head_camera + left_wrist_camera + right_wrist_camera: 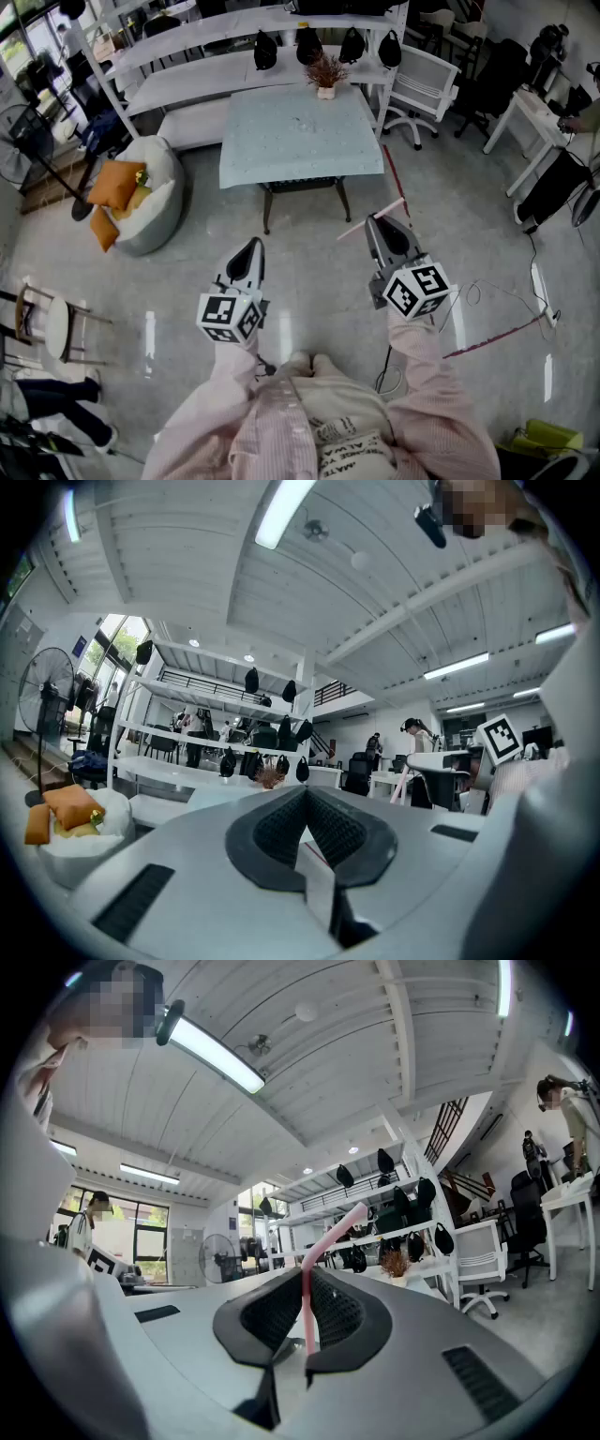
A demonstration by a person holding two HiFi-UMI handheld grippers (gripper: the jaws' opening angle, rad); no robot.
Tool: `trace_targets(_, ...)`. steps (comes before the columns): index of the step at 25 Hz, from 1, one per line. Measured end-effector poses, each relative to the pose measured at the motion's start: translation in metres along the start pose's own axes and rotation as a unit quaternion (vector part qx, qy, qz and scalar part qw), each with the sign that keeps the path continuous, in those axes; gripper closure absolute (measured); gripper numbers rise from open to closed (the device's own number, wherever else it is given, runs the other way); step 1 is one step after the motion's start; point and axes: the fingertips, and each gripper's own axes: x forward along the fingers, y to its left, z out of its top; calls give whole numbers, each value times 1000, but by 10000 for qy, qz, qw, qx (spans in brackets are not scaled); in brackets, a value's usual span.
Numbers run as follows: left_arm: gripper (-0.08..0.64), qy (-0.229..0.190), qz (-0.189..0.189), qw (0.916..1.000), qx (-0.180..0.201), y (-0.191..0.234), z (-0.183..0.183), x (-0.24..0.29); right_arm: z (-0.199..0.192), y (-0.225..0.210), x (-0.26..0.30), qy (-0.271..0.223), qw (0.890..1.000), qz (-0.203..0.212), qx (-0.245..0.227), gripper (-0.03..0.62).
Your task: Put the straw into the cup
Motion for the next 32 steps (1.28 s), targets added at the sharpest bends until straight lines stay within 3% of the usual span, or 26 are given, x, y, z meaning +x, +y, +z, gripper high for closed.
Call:
trace_targets(18,561,54,15,9999,-100,-28,-13,15,-7,-30,-5,-18,9997,167,172,569)
trace_targets(32,560,57,86,9998,-197,18,-20,86,-21,-71,65,-30,9991,207,366,569)
